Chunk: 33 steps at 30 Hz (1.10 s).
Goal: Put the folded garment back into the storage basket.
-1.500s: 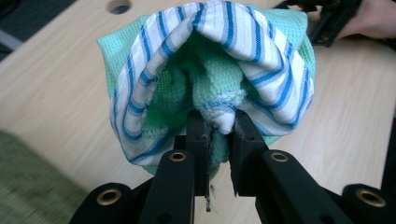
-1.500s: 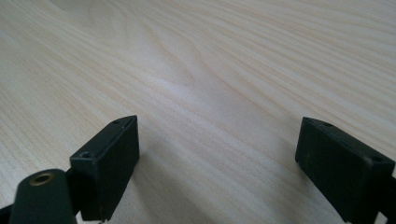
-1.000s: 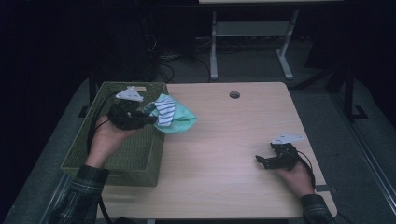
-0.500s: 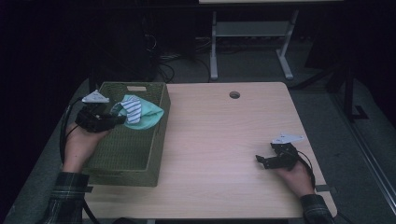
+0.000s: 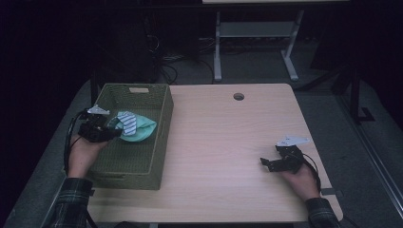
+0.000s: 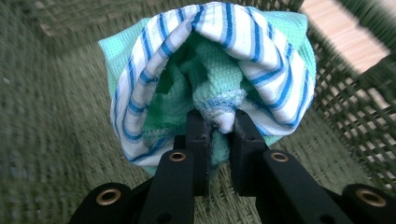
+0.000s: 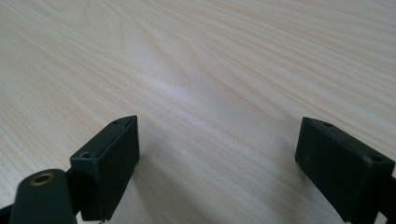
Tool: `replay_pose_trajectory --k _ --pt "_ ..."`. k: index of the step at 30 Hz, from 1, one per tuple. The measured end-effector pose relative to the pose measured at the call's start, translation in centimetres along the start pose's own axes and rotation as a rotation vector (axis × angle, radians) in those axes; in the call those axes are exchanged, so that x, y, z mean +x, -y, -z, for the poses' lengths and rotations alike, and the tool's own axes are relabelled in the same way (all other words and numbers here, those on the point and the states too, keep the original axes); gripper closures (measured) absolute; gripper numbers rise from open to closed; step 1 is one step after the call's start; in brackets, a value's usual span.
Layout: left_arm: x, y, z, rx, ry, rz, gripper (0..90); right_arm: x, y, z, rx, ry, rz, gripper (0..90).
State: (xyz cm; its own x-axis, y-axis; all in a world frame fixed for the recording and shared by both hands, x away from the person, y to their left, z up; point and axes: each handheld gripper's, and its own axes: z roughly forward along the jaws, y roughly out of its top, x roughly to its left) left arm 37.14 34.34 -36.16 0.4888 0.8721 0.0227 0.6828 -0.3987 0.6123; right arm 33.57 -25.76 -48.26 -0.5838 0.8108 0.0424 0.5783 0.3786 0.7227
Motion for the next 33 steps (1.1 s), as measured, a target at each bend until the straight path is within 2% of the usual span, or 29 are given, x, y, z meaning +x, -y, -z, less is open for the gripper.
replay_pose_trajectory --k 8,11,15,20,23,25,30,33 --pt "-0.2 0.8 -3.0 0.074 0.032 -0.005 78.4 0.0 0.0 0.0 0.001 0.000 0.000 13.2" --pt "-0.1 0.9 -3.4 0.102 0.044 -0.007 75.5 0.0 0.0 0.0 0.001 0.001 -0.002 13.3" --pt "-0.1 1.1 -3.4 0.098 0.047 0.000 71.1 0.0 0.0 0.0 0.001 0.006 -0.007 13.3" --pt "0.0 1.2 -3.4 0.104 0.026 -0.002 53.5 0.0 0.0 0.1 0.003 0.007 -0.007 13.3" --pt "-0.1 1.2 -3.2 0.082 0.010 0.007 44.6 0.0 0.0 0.1 0.002 0.007 -0.007 13.3" --pt "-0.3 1.1 -2.9 0.071 -0.001 -0.004 39.6 0.0 0.0 0.1 0.003 0.007 -0.007 13.3" --pt "-0.7 0.5 -1.9 0.021 0.010 0.005 28.1 0.0 0.0 0.1 0.003 0.007 -0.007 13.2" --pt "-1.1 -0.1 -1.2 -0.013 0.025 0.004 24.2 0.0 0.0 0.1 0.003 0.007 -0.007 13.2"
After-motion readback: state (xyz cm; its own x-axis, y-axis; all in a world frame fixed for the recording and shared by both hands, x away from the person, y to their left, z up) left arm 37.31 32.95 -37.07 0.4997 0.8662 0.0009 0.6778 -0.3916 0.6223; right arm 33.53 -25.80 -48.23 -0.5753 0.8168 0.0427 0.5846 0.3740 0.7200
